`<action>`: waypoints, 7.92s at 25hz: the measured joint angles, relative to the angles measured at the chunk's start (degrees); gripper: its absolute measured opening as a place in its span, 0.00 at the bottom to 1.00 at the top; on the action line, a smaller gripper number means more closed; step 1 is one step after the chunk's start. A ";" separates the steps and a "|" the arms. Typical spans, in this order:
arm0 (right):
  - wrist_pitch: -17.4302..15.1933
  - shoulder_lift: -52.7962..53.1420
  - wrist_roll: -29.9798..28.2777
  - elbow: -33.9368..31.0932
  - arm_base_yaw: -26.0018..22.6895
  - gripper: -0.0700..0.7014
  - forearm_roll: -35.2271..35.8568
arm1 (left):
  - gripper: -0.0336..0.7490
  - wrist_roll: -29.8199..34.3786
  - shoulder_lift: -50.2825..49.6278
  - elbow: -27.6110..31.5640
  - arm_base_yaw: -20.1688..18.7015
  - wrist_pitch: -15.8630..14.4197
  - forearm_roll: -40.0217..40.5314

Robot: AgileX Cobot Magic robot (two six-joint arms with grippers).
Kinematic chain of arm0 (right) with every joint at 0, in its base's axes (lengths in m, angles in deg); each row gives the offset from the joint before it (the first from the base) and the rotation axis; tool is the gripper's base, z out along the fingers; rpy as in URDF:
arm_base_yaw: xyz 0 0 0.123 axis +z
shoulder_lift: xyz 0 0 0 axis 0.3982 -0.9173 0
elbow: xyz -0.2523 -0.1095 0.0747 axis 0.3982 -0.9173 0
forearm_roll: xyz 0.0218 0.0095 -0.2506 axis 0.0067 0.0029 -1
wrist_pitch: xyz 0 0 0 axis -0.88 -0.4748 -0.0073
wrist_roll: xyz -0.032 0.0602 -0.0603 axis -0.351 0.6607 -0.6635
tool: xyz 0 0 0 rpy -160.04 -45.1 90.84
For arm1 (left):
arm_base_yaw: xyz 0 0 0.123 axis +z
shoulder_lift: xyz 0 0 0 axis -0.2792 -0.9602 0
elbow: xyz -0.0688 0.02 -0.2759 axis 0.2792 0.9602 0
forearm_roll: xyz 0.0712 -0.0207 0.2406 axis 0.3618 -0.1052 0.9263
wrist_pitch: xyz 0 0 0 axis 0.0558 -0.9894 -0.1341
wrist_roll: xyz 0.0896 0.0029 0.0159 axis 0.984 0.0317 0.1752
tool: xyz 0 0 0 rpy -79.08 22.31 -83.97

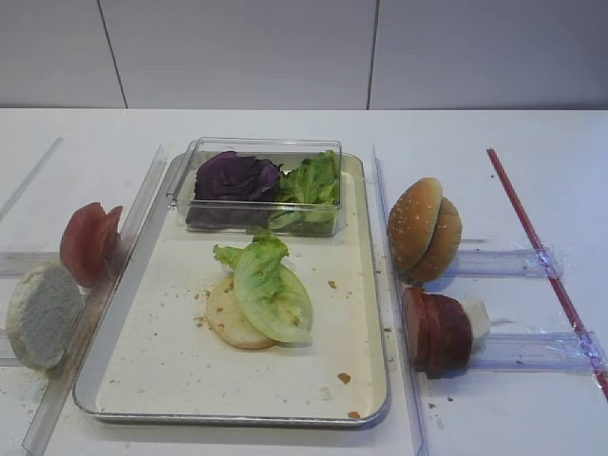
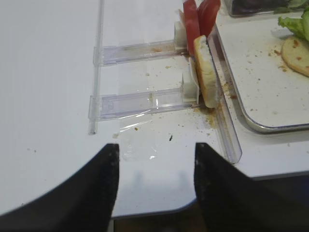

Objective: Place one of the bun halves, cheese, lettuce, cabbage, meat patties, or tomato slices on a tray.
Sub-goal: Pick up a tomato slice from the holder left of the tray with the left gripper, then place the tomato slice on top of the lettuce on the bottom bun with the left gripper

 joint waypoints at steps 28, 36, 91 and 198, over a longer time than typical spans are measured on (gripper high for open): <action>0.00 0.00 0.10 0.00 0.00 0.58 0.00 | 0.48 -1.23 0.00 0.00 0.00 -0.14 -0.72; 0.00 0.00 0.20 0.00 0.00 0.58 -0.13 | 0.52 -4.49 -10.62 -3.87 0.00 -3.29 -1.49; 0.00 0.00 0.20 0.00 0.00 0.58 -0.47 | 0.58 -10.47 -98.40 -55.48 -16.25 -3.39 -0.31; 0.00 0.00 0.18 0.00 -0.13 0.58 -0.47 | 0.11 23.60 -102.74 -42.32 -14.86 0.80 -49.90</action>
